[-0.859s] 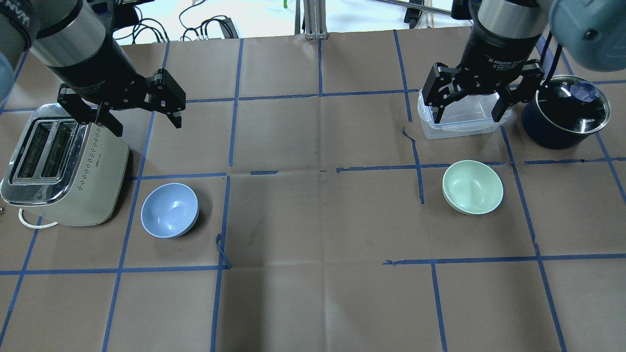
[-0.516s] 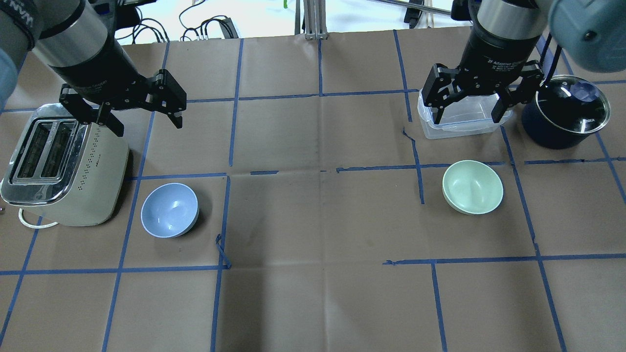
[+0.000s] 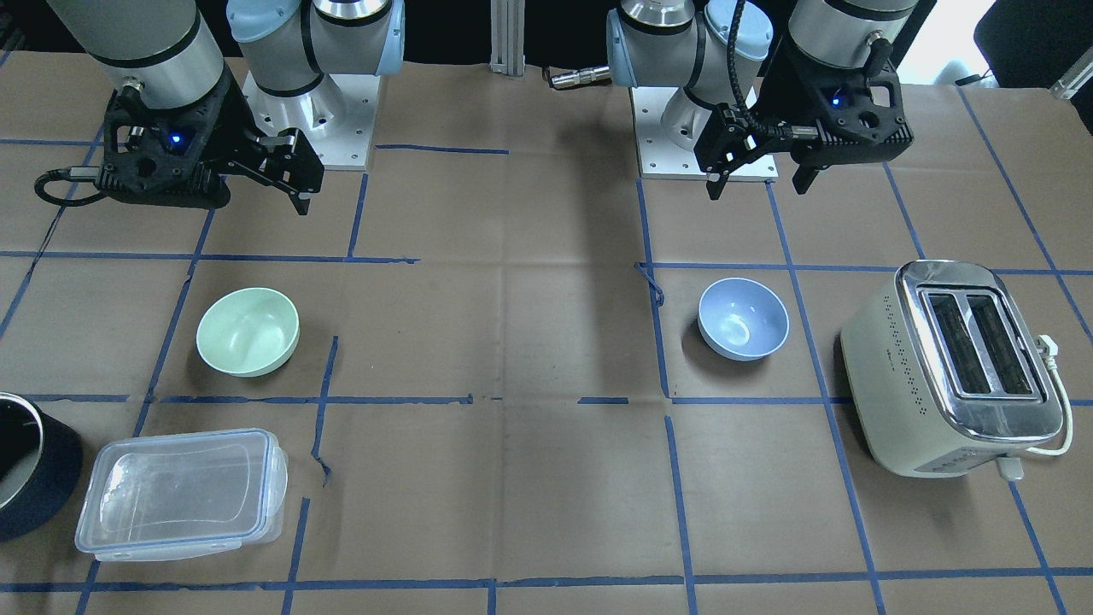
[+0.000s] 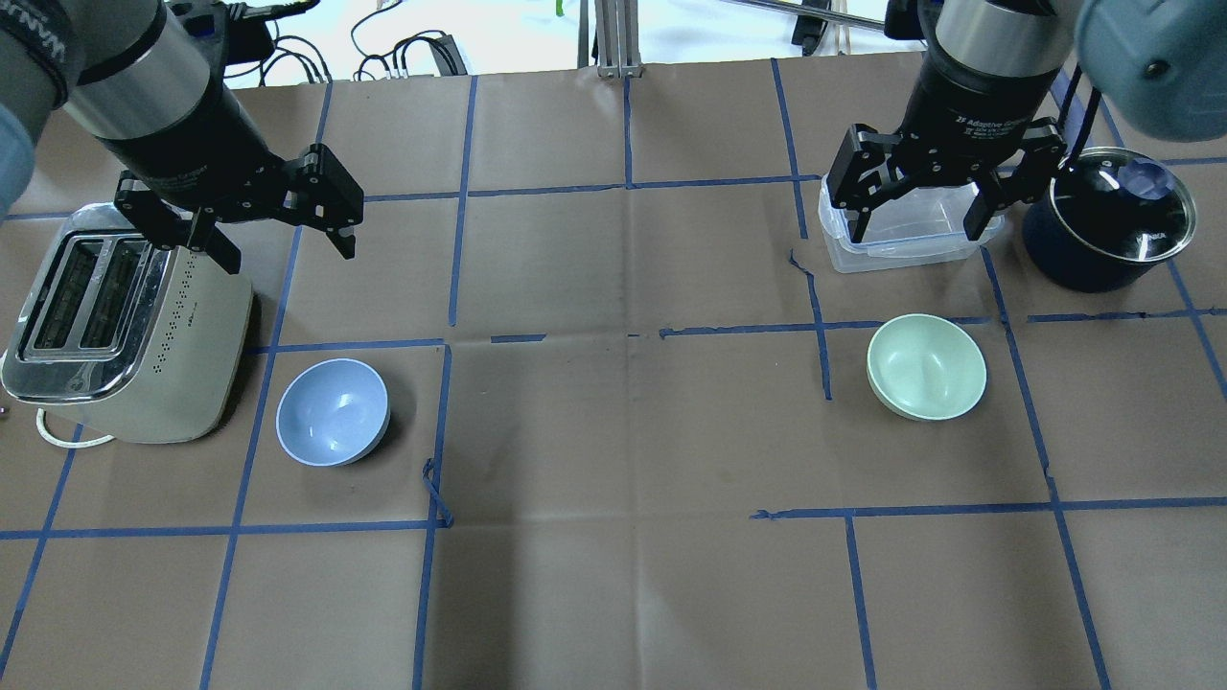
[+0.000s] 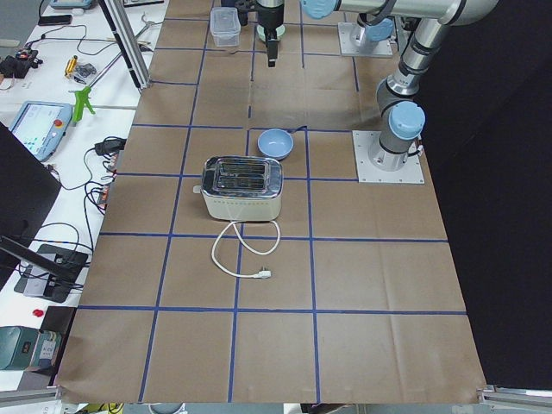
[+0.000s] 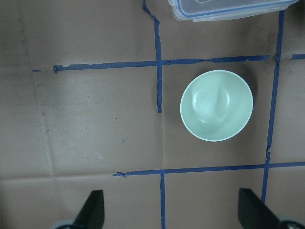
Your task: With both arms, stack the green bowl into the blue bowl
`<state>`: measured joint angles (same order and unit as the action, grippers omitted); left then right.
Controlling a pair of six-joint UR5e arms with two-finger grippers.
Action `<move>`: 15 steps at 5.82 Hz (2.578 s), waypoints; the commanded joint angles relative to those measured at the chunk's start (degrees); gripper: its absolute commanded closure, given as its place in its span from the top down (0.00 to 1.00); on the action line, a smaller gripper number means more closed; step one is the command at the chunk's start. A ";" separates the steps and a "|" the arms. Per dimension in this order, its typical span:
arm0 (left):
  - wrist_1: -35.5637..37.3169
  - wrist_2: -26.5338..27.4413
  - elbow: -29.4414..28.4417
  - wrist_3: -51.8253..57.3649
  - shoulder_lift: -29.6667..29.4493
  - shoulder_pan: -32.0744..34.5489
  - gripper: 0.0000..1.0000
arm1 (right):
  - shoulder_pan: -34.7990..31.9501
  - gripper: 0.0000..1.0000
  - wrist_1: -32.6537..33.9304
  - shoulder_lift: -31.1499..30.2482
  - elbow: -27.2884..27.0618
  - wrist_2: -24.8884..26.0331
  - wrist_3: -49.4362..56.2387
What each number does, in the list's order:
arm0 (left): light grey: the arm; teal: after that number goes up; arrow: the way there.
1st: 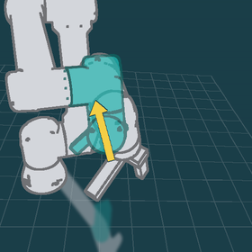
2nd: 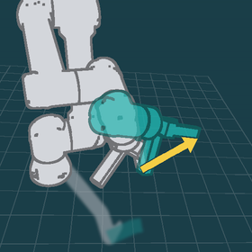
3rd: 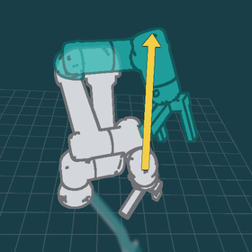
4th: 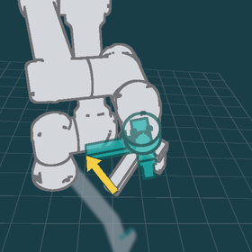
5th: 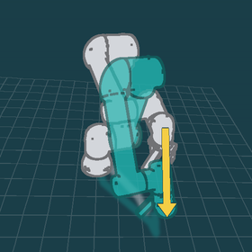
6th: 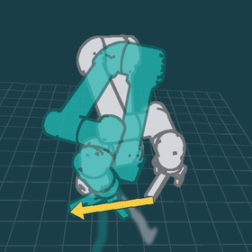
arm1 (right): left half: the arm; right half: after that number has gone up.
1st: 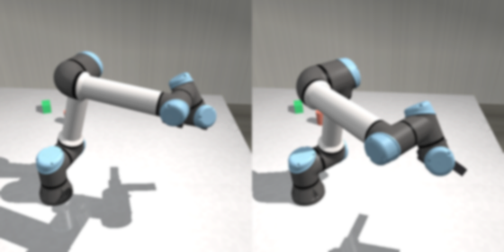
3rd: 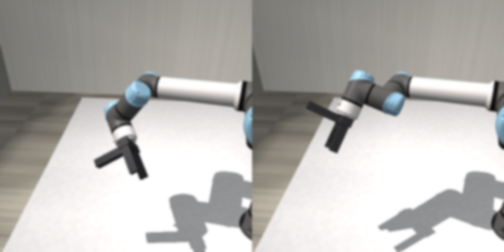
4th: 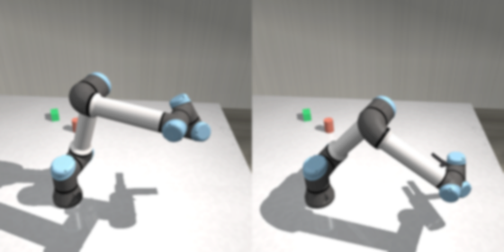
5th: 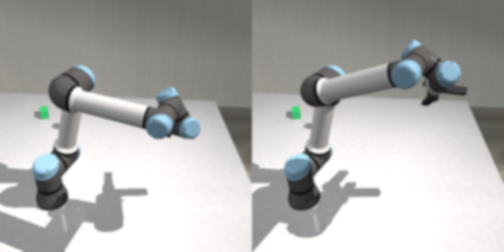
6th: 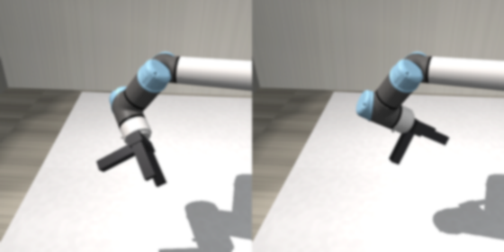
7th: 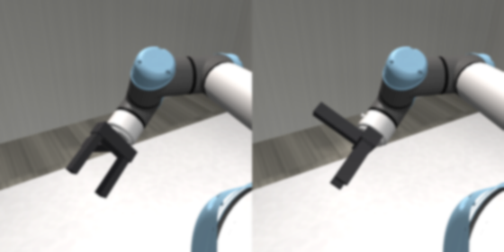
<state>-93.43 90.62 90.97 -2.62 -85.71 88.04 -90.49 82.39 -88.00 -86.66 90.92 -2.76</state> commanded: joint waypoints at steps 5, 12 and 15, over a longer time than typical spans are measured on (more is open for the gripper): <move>10.41 0.35 14.62 4.19 -1.65 -3.31 0.98 | 20.49 1.00 5.99 0.02 -8.67 0.58 24.86; 38.85 2.37 28.73 7.71 -17.39 -3.76 0.64 | 23.78 1.00 40.48 6.70 -36.19 -0.13 27.02; 38.23 2.45 28.12 7.10 -16.17 -3.49 0.00 | 23.78 0.49 43.81 6.79 -36.39 -0.13 26.76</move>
<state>-55.03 92.78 119.46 4.47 -102.43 84.45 -66.67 124.86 -81.28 -123.01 90.81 24.05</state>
